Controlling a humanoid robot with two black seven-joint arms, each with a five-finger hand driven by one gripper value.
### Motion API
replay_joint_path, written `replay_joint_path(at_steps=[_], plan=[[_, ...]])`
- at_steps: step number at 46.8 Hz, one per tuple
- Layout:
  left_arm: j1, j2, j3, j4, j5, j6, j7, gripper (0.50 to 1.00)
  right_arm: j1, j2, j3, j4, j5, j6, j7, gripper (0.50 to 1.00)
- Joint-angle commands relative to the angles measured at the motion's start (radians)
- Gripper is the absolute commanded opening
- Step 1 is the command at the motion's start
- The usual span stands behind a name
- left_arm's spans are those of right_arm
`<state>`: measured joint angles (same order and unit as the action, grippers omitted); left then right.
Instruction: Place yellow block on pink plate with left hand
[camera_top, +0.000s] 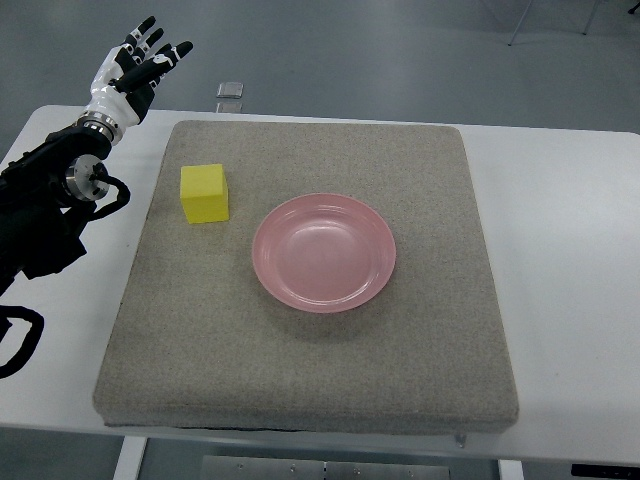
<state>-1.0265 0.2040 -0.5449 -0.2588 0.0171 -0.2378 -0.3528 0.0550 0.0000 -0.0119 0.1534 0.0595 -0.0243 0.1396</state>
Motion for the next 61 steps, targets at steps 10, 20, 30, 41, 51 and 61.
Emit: replay_joint_path(at_steps=[10, 20, 30, 41, 51, 61], plan=[[-0.001, -0.002, -0.001, 0.0, -0.002, -0.002, -0.002, 0.994, 0.0, 0.0, 0.0, 0.0, 0.0, 0.0, 0.0, 0.924], [0.002, 0.0, -0.001, -0.011, -0.005, -0.008, -0.002, 0.994, 0.0, 0.0, 0.0, 0.0, -0.001, 0.0, 0.0, 0.924], [0.005, 0.005, -0.001, -0.046, -0.008, 0.0, -0.003, 0.994, 0.0, 0.0, 0.0, 0.0, -0.001, 0.0, 0.0, 0.924], [0.005, 0.006, 0.002, -0.048, -0.006, 0.0, -0.002, 0.994, 0.0, 0.0, 0.001, 0.0, -0.001, 0.0, 0.0, 0.924], [0.006, 0.014, 0.014, -0.048, -0.002, 0.0, 0.0, 0.994, 0.0, 0.0, 0.0, 0.0, -0.001, 0.0, 0.0, 0.924], [0.005, 0.034, 0.02, -0.051, 0.01, -0.006, 0.008, 0.994, 0.0, 0.0, 0.0, 0.0, -0.001, 0.0, 0.0, 0.924]])
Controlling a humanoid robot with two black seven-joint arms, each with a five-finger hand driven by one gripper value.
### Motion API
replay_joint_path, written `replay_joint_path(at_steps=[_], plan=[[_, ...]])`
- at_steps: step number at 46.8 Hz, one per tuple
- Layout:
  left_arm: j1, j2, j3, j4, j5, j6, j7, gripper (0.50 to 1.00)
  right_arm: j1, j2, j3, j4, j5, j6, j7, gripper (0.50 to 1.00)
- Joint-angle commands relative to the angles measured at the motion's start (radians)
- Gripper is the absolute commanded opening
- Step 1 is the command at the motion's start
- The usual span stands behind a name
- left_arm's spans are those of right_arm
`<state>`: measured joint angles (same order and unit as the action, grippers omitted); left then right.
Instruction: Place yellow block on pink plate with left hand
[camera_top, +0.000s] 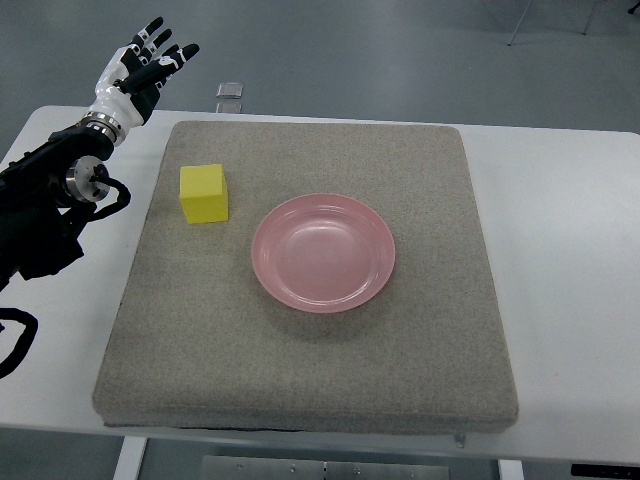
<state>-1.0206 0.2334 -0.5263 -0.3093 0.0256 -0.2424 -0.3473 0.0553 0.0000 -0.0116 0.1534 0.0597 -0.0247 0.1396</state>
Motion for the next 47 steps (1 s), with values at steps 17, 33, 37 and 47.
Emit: replay_joint_path(at_steps=[17, 33, 37, 47], plan=[[-0.018, 0.098, 0.143, -0.14, 0.004, 0.011, 0.007, 0.99, 0.0, 0.0, 0.001, 0.0, 0.0, 0.0, 0.0, 0.924], [-0.07, 0.184, 0.357, -0.29, 0.102, 0.092, 0.01, 0.984, 0.0, 0.0, -0.001, 0.0, 0.0, 0.0, 0.0, 0.924], [-0.084, 0.205, 0.393, -0.321, 0.171, 0.103, 0.013, 0.984, 0.0, 0.0, -0.001, 0.0, 0.0, 0.0, 0.0, 0.924], [-0.122, 0.259, 0.474, -0.367, 0.396, 0.081, 0.034, 0.988, 0.0, 0.0, -0.001, 0.0, 0.0, 0.0, 0.0, 0.924]])
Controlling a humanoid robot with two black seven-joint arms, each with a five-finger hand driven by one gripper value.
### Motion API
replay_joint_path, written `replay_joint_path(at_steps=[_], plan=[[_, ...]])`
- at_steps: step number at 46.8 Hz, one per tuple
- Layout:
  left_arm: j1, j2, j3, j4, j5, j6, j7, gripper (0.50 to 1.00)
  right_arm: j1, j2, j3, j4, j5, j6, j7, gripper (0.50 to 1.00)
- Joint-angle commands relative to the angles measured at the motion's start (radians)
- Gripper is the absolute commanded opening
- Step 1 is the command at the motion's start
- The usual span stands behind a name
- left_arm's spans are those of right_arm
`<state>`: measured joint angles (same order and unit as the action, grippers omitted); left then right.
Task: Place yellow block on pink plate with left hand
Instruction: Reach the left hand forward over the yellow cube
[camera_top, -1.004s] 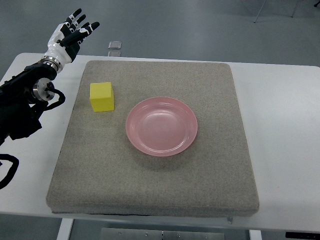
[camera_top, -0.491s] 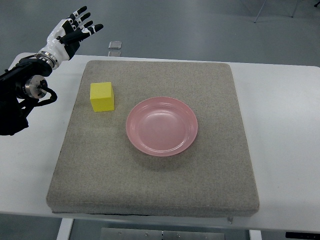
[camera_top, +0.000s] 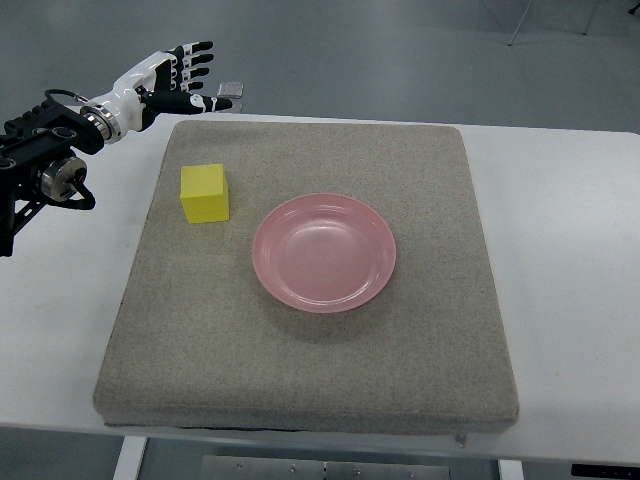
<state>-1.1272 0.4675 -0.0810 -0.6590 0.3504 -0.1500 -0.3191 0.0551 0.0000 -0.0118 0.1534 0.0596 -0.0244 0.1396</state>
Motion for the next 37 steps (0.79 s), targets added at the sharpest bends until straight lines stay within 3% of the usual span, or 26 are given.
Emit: replay_joint_path(at_steps=[1, 10, 17, 37], plan=[[-0.025, 0.031, 0.041, -0.024, 0.094, -0.016, 0.006, 0.988, 0.0, 0.0, 0.0, 0.0, -0.001, 0.0, 0.0, 0.924], [-0.094, 0.089, 0.102, -0.07, 0.26, -0.066, 0.006, 0.988, -0.001, 0.0, 0.001, 0.0, -0.001, 0.0, 0.0, 0.924], [-0.132, 0.125, 0.106, -0.096, 0.355, -0.158, 0.005, 0.986, 0.0, 0.0, 0.0, 0.0, 0.0, 0.0, 0.0, 0.924], [-0.141, 0.125, 0.104, -0.148, 0.717, -0.148, -0.002, 0.979, 0.0, 0.0, 0.001, 0.0, 0.0, 0.0, 0.0, 0.924]])
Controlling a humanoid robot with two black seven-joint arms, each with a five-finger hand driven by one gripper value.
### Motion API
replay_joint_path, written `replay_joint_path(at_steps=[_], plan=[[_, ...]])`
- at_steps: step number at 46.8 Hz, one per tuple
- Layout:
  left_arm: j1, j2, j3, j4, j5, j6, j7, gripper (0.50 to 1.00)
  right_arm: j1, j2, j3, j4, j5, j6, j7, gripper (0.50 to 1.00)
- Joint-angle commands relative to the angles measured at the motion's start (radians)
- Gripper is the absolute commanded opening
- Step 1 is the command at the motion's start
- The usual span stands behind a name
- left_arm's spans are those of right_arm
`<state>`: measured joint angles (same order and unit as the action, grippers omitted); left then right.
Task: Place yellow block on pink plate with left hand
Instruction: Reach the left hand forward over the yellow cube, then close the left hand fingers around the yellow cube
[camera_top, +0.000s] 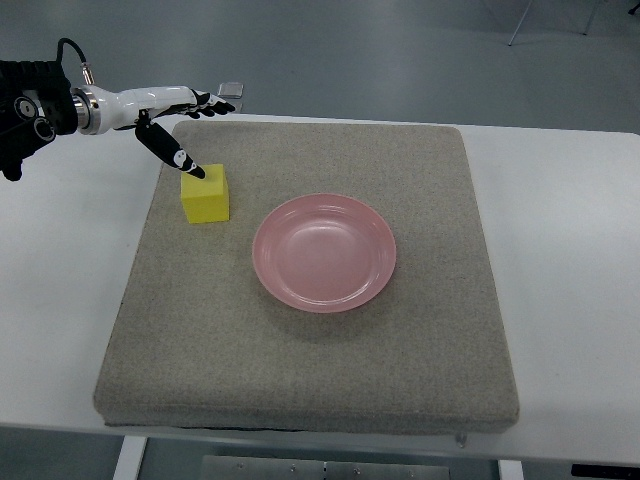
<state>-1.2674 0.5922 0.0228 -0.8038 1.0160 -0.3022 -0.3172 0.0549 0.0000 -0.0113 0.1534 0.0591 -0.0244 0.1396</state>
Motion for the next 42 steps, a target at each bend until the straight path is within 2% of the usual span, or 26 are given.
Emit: replay_joint_path(at_steps=[1, 11, 24, 42], plan=[[-0.001, 0.0, -0.001, -0.005, 0.068, 0.005, -0.005, 0.979, 0.0, 0.0, 0.001, 0.0, 0.001, 0.0, 0.0, 0.924], [-0.001, 0.018, -0.004, -0.018, 0.202, 0.002, -0.023, 0.979, 0.0, 0.0, -0.001, 0.0, -0.001, 0.0, 0.0, 0.924], [0.003, 0.057, -0.001, -0.124, 0.196, -0.012, -0.025, 0.984, 0.0, 0.0, 0.001, 0.0, 0.001, 0.0, 0.0, 0.924], [0.023, 0.06, -0.001, -0.123, 0.193, -0.011, -0.023, 0.992, 0.0, 0.0, -0.001, 0.0, -0.001, 0.0, 0.0, 0.924]])
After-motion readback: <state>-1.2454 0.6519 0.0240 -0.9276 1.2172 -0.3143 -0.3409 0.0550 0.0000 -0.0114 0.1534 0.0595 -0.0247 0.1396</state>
